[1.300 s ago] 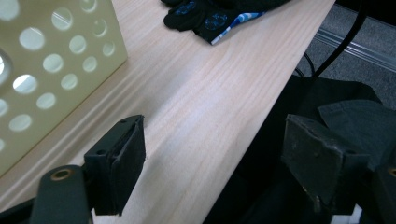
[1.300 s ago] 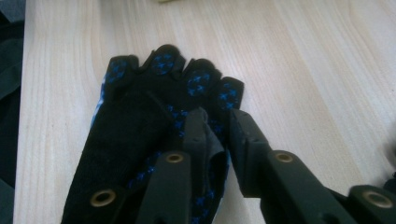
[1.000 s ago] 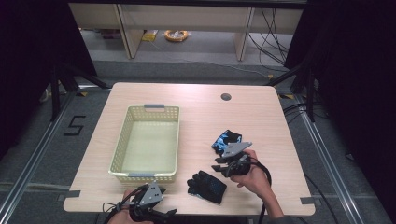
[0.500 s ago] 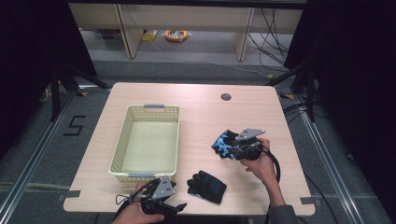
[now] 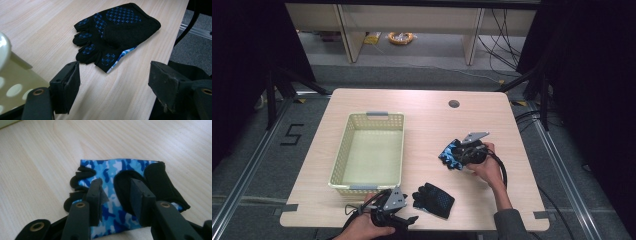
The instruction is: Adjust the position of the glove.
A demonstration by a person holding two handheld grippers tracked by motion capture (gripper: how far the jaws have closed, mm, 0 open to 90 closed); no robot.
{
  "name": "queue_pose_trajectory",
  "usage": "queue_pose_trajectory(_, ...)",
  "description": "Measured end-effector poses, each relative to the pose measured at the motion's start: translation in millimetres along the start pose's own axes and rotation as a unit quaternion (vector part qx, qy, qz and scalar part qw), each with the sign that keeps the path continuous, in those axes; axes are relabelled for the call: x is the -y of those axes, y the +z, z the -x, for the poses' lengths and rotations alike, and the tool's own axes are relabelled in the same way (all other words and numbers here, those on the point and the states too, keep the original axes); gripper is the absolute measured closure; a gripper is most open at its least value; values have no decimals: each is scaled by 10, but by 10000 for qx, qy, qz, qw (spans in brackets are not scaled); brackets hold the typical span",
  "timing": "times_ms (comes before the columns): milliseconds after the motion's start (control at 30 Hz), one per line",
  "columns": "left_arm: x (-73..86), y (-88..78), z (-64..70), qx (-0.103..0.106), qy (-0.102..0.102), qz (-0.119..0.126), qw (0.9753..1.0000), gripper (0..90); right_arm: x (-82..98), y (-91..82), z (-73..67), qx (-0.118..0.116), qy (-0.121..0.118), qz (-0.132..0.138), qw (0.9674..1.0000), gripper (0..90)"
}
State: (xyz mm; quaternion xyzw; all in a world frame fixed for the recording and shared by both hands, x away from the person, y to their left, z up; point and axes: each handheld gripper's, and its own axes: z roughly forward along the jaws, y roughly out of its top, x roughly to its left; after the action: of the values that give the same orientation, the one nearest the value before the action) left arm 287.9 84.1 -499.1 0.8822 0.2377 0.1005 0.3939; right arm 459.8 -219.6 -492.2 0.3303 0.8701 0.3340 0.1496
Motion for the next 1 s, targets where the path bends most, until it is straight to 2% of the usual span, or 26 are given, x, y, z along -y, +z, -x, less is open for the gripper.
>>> queue_pose_trajectory(33, -5, 2, 4, 18, 1, -5, 10000, 249, -1, 0, 8, -43, 35, 1, 10000, 637)
queue_pose_trajectory(67, -13, 9, 2, 40, 84, 16, 10000, 249, -8, 4, 23, -94, 0, -24, 10000, 636)
queue_pose_trajectory(100, -14, 20, 27, 64, -28, 32, 10000, 249, -8, 29, 21, -112, 11, -12, 9999, 635)
queue_pose_trajectory(167, -25, 37, 33, 30, 38, -35, 10000, 249, -16, 53, 35, -148, -13, -109, 9998, 638)
queue_pose_trajectory(233, -29, 54, 56, 50, 16, -30, 10000, 249, -10, 82, 36, -177, -28, -196, 9996, 658)
queue_pose_trajectory(267, -34, 61, 47, 58, 155, -53, 9998, 250, -7, 82, 46, -235, -27, -325, 9992, 671)
queue_pose_trajectory(300, -28, 71, 62, 64, 29, -49, 10000, 250, 8, 97, 39, -162, 49, -290, 9994, 697)
queue_pose_trajectory(333, -29, 77, 52, 76, 71, -70, 9999, 250, 12, 86, 29, -203, 169, -324, 9991, 723)
queue_pose_trajectory(367, -34, 74, 49, 52, 123, -80, 9999, 250, 23, 77, 39, -269, 146, -324, 9990, 749)
queue_pose_trajectory(400, -34, 80, 51, 41, 79, -66, 9999, 251, 35, 92, 47, -386, 109, -145, 9991, 779)
queue_pose_trajectory(433, -37, 83, 50, 27, 96, -65, 9999, 251, 33, 56, 44, -406, 215, -296, 9985, 793)
queue_pose_trajectory(467, -38, 95, 57, 51, 48, -34, 10000, 252, 48, 69, 33, -374, 262, -194, 9988, 801)
queue_pose_trajectory(500, -38, 100, 71, 85, -35, -35, 10000, 252, 53, 35, 28, -340, 369, -344, 9981, 811)
queue_pose_trajectory(533, -46, 102, 68, 41, 55, -53, 10000, 253, 67, 50, 30, -311, 373, -226, 9986, 825)
queue_pose_trajectory(567, -51, 113, 65, 69, 105, -48, 9999, 253, 72, 48, 19, -437, 426, -100, 9981, 887)
queue_pose_trajectory(600, -48, 123, 89, 78, -8, -45, 10000, 253, 79, 35, 16, -466, 457, -10, 9979, 896)
queue_pose_trajectory(633, -49, 130, 94, 97, -5, -52, 9999, 254, 78, 16, 5, -409, 476, -32, 9980, 897)
queue_pose_trajectory(667, -55, 128, 78, 68, 130, -111, 9998, 254, 74, -5, -8, -362, 492, -26, 9981, 897)
queue_pose_trajectory(700, -53, 125, 90, 65, 45, -124, 9999, 254, 70, -41, -12, -324, 425, 12, 9986, 898)
queue_pose_trajectory(733, -49, 134, 91, 108, 11, -46, 9999, 254, 60, -72, -37, -313, 573, 47, 9979, 898)
queue_pose_trajectory(800, -49, 115, 79, 60, 55, -67, 9999, 254, 36, -182, -54, -364, 560, 160, 9976, 898)
queue_pose_trajectory(833, -50, 110, 76, 51, 27, -61, 10000, 255, 25, -222, -93, -366, 706, 394, 9961, 898)
queue_pose_trajectory(867, -52, 97, 78, 62, 14, -49, 10000, 255, 5, -294, -108, -335, 652, 408, 9965, 898)
queue_pose_trajectory(900, -58, 84, 68, 31, 94, -15, 9999, 255, -11, -368, -141, -308, 660, 456, 9963, 898)
queue_pose_trajectory(933, -53, 74, 81, 71, -28, 20, 10000, 255, -19, -426, -185, -296, 682, 577, 9956, 898)
queue_pose_trajectory(1000, -48, 44, 84, 29, 36, 29, 10000, 254, -23, -552, -315, -264, 854, 768, 9930, 898)
